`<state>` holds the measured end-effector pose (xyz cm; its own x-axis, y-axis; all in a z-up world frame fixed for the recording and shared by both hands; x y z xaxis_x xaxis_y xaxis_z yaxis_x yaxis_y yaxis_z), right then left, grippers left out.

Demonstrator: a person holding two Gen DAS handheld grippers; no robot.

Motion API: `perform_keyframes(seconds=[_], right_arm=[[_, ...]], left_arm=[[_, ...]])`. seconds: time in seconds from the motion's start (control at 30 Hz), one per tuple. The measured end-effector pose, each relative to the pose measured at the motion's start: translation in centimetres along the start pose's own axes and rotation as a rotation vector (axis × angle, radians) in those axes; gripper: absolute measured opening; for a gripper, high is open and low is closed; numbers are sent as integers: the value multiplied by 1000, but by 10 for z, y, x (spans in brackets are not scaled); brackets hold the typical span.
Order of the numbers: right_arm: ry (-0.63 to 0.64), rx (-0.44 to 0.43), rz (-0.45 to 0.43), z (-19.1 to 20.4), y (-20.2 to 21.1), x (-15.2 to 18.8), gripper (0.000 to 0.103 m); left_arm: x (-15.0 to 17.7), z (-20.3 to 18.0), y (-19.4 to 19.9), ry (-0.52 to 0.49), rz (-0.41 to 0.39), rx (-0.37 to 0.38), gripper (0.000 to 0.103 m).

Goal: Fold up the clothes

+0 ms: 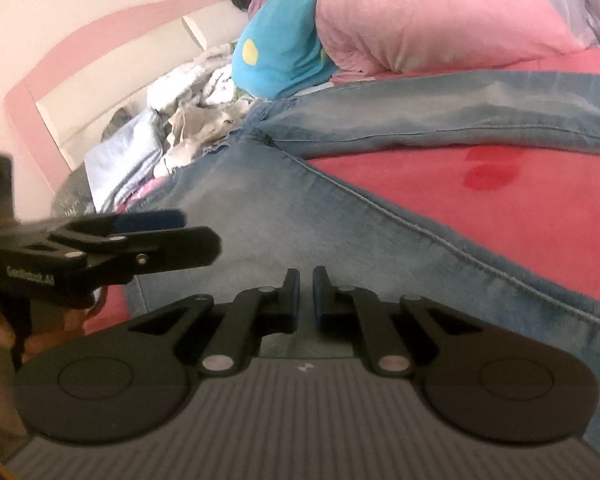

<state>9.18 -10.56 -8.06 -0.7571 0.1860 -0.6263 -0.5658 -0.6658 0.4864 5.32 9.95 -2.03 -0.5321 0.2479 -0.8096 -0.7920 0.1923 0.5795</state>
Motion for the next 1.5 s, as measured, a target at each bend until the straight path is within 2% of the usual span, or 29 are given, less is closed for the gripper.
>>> perform_keyframes(seconds=[0.13, 0.3, 0.43, 0.6, 0.67, 0.73, 0.8, 0.9, 0.97, 1.1, 1.23, 1.3, 1.4, 1.5], right_arm=[[28, 18, -7, 4, 1, 1, 4], [33, 22, 0, 5, -2, 1, 4], [9, 7, 14, 0, -2, 1, 5], [48, 49, 23, 7, -7, 2, 5], [33, 35, 23, 4, -6, 2, 5], [10, 14, 22, 0, -4, 1, 5], [2, 7, 20, -1, -1, 1, 5], [43, 21, 19, 6, -3, 4, 10], [47, 17, 27, 8, -1, 2, 16], [38, 11, 54, 10, 5, -7, 17], [99, 12, 32, 21, 21, -33, 18], [113, -9, 25, 27, 23, -52, 18], [127, -55, 68, 36, 6, -77, 18], [169, -105, 136, 51, -25, -97, 16]], left_arm=[[-8, -4, 15, 7, 6, -61, 103], [-27, 8, 10, 77, -8, -40, 103], [-35, 20, 1, 71, -46, 14, 103], [-37, 25, -9, 110, -56, 60, 103], [-35, 24, -6, 101, -86, 23, 103], [-31, 25, 1, 122, -78, -74, 103], [-30, 22, 2, 113, -43, -95, 103], [-31, 16, 4, 82, -41, -168, 103], [-30, 14, 3, 102, -40, -209, 103], [-25, 13, -1, 130, -3, -272, 103], [-19, 13, 2, 120, 3, -330, 102], [-20, 18, 3, 134, 1, -345, 98], [-24, 32, 6, 157, -17, -378, 95], [-27, 50, 5, 198, -36, -435, 87]])
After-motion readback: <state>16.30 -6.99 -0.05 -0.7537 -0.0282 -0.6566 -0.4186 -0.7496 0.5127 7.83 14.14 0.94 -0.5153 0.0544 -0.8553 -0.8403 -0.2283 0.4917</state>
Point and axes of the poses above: each gripper's, at about its wrist camera, not at the fingertips, and y roughly against the way its jaws point, z to its left, x to its underside, the point moved 2 cm from there along -y, roughly the way its jaws point, and after that the axes turned 14 degrees about -y, right-handed, at the moved point
